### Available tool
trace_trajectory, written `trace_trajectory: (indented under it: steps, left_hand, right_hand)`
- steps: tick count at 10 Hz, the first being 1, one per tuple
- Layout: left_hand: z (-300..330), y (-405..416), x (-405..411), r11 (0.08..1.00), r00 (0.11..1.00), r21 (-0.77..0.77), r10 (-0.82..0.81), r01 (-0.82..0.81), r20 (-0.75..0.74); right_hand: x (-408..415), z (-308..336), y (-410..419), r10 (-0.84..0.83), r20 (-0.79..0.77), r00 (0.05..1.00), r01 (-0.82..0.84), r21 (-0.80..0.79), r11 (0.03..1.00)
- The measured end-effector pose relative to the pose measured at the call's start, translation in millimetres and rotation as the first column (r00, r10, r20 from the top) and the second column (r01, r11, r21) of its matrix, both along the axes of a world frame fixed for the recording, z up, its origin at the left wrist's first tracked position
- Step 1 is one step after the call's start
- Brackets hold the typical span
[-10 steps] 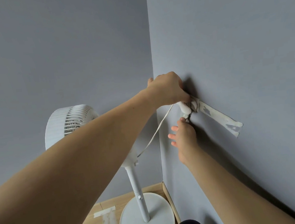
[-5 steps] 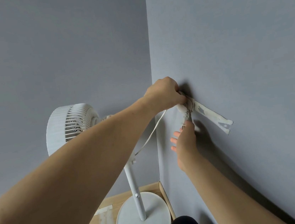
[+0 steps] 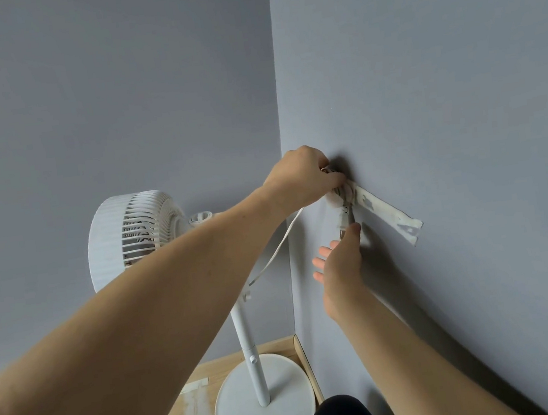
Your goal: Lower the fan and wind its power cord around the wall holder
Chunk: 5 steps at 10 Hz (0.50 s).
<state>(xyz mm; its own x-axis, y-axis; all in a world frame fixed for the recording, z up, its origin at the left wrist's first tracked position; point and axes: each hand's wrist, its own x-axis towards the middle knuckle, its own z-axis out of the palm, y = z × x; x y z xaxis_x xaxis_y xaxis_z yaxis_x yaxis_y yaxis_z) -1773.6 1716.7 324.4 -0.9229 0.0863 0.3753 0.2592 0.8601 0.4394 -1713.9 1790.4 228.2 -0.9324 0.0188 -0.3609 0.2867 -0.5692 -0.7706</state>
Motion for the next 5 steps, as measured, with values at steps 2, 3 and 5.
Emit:
trace_trajectory:
  steps: [2,3,5]
  left_hand:
    - [-10,-7,-2,0.998,1.0,0.069,0.013,-0.012,-0.018]
    - [-18,-18,3,0.995,0.998,0.098,0.036,-0.031,-0.058]
    - [-50,-49,28,0.987,0.992,0.157,0.045,-0.026,-0.117]
  right_hand:
    - [0,-12,-5,0.051,-0.017,0.999,-0.049,0.088,0.995]
    - [0,-18,-8,0.042,-0.054,0.998,-0.034,0.144,0.989]
    - [-3,-36,-14,0.027,-0.08,0.996,0.002,0.345,0.939]
